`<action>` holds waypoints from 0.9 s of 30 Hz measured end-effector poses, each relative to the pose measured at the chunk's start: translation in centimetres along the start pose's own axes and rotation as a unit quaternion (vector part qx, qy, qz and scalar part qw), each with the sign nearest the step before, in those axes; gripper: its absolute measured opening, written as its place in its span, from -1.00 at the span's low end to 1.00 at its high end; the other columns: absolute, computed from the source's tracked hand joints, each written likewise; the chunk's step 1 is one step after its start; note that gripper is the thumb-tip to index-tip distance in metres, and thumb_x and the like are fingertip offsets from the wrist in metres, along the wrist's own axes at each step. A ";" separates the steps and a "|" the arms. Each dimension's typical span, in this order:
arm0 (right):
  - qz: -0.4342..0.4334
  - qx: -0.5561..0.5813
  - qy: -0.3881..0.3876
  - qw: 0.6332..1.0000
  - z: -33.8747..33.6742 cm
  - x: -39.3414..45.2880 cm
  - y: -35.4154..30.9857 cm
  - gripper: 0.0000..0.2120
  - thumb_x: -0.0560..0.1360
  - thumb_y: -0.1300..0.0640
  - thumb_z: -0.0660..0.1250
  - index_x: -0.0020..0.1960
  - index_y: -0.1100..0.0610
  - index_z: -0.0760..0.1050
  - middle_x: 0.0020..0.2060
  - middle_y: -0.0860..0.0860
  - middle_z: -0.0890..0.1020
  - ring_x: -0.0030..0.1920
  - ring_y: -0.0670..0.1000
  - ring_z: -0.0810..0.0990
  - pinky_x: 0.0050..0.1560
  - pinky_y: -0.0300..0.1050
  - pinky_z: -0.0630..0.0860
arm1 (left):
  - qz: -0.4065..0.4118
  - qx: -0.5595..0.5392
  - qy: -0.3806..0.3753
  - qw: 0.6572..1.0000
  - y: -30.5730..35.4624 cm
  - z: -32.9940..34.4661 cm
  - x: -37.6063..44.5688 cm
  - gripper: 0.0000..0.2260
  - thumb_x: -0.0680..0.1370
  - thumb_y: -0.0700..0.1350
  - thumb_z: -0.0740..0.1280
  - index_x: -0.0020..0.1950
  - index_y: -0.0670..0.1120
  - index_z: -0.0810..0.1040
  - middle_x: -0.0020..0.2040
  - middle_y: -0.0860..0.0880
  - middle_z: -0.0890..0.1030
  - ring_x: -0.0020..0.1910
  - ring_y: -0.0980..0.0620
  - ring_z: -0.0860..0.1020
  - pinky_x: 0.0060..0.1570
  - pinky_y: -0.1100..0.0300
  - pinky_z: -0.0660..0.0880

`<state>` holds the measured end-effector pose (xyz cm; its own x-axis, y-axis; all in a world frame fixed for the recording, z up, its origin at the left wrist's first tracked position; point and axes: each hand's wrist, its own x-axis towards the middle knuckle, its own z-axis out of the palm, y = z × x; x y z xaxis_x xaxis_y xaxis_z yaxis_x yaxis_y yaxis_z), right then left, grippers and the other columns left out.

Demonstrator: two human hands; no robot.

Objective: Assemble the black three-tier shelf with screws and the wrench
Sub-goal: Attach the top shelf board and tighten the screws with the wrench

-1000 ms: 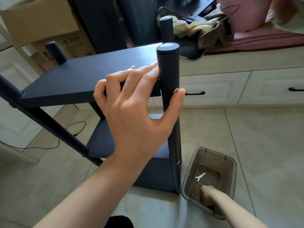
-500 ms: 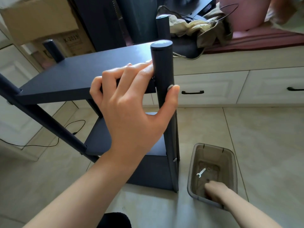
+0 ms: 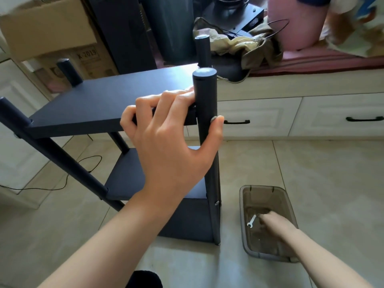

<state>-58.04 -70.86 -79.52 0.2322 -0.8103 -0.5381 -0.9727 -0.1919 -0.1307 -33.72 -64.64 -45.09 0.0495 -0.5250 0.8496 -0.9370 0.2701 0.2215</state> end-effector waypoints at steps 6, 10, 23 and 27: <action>0.027 0.219 0.252 0.942 -7.0 -3.3 -3.7 -0.90 0.60 0.19 0.24 0.02 0.18 0.52 -0.05 0.11 0.63 0.02 0.16 0.58 -0.02 0.00 0.50 | -0.004 -0.013 -0.026 1.000 -0.2 -0.4 0.0 -0.62 0.55 0.21 0.30 0.11 -0.06 0.66 0.07 0.07 0.64 0.13 -0.06 0.52 0.22 0.02 0.22; -0.046 0.449 0.328 0.830 -12.4 -7.0 -10.0 -0.88 0.67 0.14 0.09 0.00 0.09 0.36 -0.18 0.07 0.58 -0.16 0.08 0.56 -0.19 -0.12 0.46 | -0.020 -0.034 -0.055 0.998 -0.1 -0.9 0.1 -0.59 0.55 0.25 0.28 0.17 -0.03 0.64 0.11 0.08 0.64 0.17 -0.04 0.49 0.25 0.02 0.20; -0.109 0.726 0.258 0.628 -17.8 -13.5 -19.8 -0.79 0.68 0.15 0.06 0.15 0.30 0.32 -0.47 0.12 0.52 -0.47 0.05 0.48 -0.41 -0.09 0.44 | -0.035 -0.023 -0.123 0.992 0.1 -2.9 1.0 -0.58 0.54 0.26 0.25 0.21 0.02 0.62 0.18 0.10 0.63 0.21 -0.02 0.48 0.22 0.02 0.18; -0.114 0.730 0.273 0.616 -18.6 -13.5 -21.4 -0.81 0.69 0.15 0.02 0.13 0.28 0.29 -0.44 0.12 0.46 -0.52 0.01 0.44 -0.50 -0.14 0.38 | -0.047 -0.013 -0.123 0.991 -1.0 -3.8 1.7 -0.56 0.54 0.27 0.23 0.22 0.00 0.61 0.17 0.10 0.63 0.22 -0.01 0.47 0.23 0.03 0.17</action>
<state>-40.41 -66.09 -53.93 -0.0598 -0.9965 -0.0591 0.2163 0.0448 -0.9753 -31.40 -62.73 -42.07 0.0467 -0.7290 0.6830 -0.9227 0.2305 0.3092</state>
